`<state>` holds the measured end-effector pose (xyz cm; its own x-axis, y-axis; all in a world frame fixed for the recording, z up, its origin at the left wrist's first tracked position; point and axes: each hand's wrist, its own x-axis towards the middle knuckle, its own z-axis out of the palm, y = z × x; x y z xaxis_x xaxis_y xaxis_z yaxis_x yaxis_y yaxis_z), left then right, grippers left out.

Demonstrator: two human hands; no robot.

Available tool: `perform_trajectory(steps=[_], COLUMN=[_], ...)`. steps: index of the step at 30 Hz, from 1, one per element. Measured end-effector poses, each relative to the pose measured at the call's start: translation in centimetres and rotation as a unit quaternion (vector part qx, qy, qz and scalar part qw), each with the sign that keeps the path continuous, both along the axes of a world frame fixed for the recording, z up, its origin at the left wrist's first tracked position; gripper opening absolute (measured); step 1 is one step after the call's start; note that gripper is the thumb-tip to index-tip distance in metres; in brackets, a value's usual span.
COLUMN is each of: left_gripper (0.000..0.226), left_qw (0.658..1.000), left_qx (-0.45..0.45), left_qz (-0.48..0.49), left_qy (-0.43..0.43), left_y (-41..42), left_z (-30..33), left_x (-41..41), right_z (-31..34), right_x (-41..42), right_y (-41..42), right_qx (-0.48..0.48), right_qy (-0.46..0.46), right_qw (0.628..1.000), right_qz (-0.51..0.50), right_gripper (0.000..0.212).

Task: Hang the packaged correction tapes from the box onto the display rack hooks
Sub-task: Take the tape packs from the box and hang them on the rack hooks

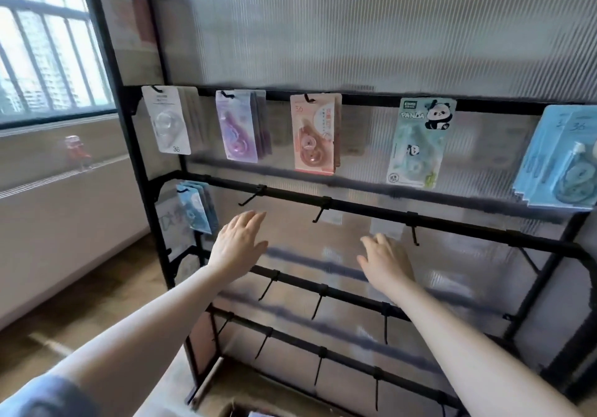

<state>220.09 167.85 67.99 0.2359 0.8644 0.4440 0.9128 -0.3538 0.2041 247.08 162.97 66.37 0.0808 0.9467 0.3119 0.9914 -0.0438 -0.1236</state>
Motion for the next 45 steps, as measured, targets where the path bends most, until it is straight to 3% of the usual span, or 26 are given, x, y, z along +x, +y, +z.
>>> perform_trajectory(steps=[5, 22, 34, 45], left_gripper=[0.06, 0.054, 0.061, 0.058], left_qw=[0.999, 0.985, 0.935, 0.907], left_qx=[-0.025, -0.172, -0.348, -0.417], left_qz=[0.017, 0.005, 0.024, -0.012], left_qy=[-0.011, 0.004, 0.058, 0.063], left_y=[0.9, 5.8, 3.8, 0.4], left_z=[-3.9, -19.7, -38.1, -51.4], left_x=[-4.9, -19.5, -21.4, -19.5], right_z=[-3.0, -17.4, -34.6, -49.2], right_x=[-5.4, -21.2, -20.6, -17.6], right_y=[1.6, 5.9, 5.5, 1.0], right_qx=[-0.024, -0.151, -0.292, -0.399], right_qy=[0.0, 0.001, 0.006, 0.009], right_qw=[1.0, 0.989, 0.956, 0.916], right_qz=[0.011, 0.005, 0.004, -0.024], right_gripper=[0.034, 0.041, 0.042, 0.045])
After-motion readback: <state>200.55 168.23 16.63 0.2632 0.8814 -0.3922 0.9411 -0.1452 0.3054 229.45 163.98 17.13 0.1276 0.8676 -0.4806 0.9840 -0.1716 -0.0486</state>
